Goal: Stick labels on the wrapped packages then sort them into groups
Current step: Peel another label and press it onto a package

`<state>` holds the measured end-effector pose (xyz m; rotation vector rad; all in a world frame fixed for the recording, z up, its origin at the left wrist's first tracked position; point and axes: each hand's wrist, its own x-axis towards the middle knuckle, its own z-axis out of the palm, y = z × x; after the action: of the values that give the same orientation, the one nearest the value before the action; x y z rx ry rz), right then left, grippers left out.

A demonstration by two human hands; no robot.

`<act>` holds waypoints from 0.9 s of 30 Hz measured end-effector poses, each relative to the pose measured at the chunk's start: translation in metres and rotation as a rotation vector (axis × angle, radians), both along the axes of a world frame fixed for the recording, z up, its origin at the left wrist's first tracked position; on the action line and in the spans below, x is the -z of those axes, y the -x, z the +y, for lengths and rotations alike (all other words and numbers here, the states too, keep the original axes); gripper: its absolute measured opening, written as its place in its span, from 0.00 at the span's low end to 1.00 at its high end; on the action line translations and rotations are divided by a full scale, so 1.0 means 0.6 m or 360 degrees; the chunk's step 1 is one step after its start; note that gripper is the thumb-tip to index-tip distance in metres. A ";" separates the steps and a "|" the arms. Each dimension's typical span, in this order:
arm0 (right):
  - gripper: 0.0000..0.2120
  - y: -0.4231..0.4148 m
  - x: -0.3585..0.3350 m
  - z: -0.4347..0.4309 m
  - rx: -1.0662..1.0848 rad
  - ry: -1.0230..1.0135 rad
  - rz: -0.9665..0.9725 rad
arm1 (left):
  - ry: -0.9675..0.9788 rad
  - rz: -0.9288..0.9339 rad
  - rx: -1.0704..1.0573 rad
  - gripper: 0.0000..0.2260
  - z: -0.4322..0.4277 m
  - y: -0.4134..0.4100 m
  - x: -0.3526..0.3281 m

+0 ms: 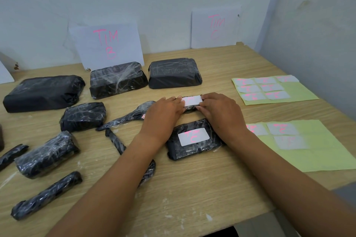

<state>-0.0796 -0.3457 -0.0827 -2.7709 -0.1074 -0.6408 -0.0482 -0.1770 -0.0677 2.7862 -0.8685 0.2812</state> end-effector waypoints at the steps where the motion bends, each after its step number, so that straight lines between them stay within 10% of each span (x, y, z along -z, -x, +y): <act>1: 0.09 0.001 -0.001 0.000 0.0000 -0.0008 0.0011 | 0.0046 0.0019 -0.0038 0.15 0.001 0.002 0.000; 11: 0.09 0.004 -0.019 -0.003 0.0061 -0.0089 -0.0034 | 0.0559 -0.0067 -0.0154 0.10 0.010 0.006 -0.002; 27: 0.18 -0.009 -0.006 0.007 0.0009 0.0246 0.0240 | 0.0083 0.0125 -0.0024 0.19 -0.012 0.002 0.002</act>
<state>-0.0743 -0.3412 -0.0788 -2.9578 -0.1210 -0.4396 -0.0494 -0.1844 -0.0691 2.7367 -0.8109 0.1924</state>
